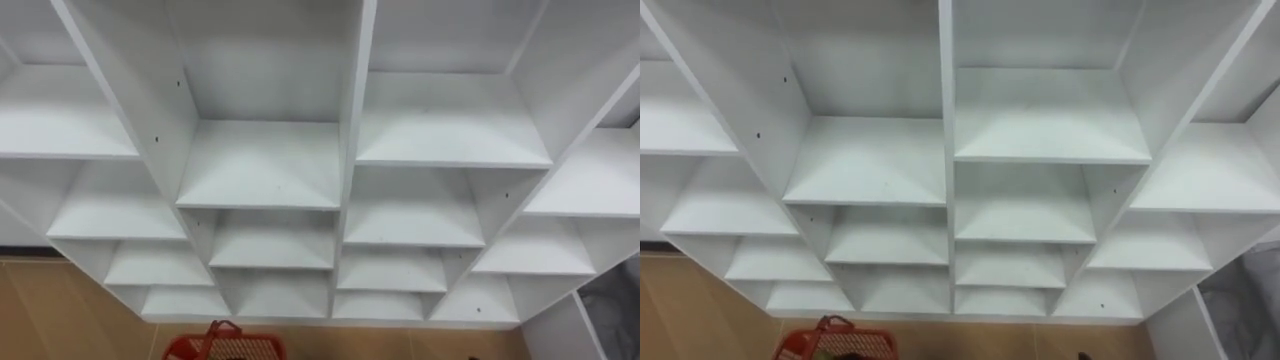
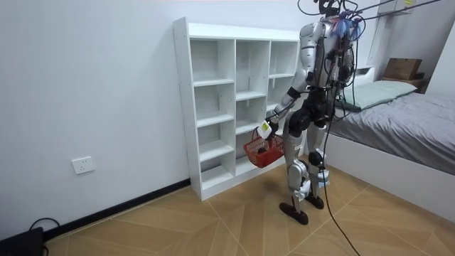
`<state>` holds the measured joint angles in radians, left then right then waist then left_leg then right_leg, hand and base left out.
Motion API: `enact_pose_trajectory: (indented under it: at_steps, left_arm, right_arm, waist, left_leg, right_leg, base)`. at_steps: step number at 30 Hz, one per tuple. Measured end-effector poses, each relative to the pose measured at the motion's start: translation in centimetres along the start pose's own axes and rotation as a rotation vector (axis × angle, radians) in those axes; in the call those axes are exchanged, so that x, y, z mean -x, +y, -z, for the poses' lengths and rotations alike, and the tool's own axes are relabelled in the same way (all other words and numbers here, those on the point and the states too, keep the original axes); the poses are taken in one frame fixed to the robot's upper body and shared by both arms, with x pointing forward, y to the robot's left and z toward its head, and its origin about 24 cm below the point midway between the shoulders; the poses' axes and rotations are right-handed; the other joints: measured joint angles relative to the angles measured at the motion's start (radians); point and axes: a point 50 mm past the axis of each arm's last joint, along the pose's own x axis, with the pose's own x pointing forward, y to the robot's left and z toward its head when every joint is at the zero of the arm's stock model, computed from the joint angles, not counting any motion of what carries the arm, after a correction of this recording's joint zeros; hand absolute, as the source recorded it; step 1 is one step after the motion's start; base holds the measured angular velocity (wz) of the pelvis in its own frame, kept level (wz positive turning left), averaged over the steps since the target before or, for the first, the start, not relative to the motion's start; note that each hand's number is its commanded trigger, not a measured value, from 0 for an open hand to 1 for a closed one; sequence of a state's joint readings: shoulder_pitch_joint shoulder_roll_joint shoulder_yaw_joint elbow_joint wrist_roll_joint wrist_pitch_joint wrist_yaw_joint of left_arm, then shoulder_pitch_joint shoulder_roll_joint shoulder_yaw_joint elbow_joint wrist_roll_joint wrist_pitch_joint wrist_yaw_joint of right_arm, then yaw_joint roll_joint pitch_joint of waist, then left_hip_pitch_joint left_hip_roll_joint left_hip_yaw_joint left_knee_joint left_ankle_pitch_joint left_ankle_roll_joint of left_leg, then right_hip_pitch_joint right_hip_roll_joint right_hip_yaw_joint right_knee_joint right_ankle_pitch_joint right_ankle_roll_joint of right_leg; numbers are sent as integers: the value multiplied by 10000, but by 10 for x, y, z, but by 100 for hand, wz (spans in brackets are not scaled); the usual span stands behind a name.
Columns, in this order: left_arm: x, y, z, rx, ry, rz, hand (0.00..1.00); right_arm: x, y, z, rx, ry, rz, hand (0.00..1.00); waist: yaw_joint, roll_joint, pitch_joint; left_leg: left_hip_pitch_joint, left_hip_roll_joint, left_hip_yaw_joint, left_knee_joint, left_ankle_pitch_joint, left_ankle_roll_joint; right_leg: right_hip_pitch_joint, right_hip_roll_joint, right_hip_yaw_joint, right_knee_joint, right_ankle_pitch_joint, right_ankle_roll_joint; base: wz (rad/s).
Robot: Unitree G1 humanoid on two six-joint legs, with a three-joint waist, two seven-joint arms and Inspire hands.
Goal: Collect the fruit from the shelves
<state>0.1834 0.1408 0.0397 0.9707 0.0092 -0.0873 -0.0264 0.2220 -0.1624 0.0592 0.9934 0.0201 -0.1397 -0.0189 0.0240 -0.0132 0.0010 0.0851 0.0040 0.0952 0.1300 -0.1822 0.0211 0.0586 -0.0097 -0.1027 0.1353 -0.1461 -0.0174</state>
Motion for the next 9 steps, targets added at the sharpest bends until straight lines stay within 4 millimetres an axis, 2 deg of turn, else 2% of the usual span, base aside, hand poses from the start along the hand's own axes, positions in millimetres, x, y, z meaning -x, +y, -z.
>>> enact_pose_trajectory:
  at_steps: [1, 2, 5, 9]
  left_arm:
    - [0, -1, 1, 12, 35, -15, 100]
    - [0, -1, 4, 24, 167, -37, 100]
    - [2, -2, 13, 196, 561, -160, 100]
    - [4, 1, 20, 480, 857, -360, 100]
  right_arm:
    - [0, 0, 2, -128, 104, 51, 0]
    - [0, -2, 6, -227, 352, 128, 0]
    - [0, -6, 18, -605, 1052, 351, 0]
    - [4, -5, 31, -1686, 1765, 459, 0]
  waist:
    - [9, 1, 1]
    - [-21, 29, 42]
    - [-139, 18, 54]
    - [-183, 46, 19]
  left_leg:
    - [22, -2, 0, -1, 0, 0]
    - [124, -7, -1, -13, -5, 2]
    - [311, -5, -2, -10, -85, 0]
    - [354, -16, -71, 14, -135, 9]
  right_leg:
    - [28, 1, 8, -1, -1, 2]
    - [126, -3, -19, -24, -7, 10]
    - [302, -3, -65, -13, -80, 20]
    - [412, -9, -102, -9, -142, 40]
  base:
    - [0]
    - [0]
    - [0]
    - [6]
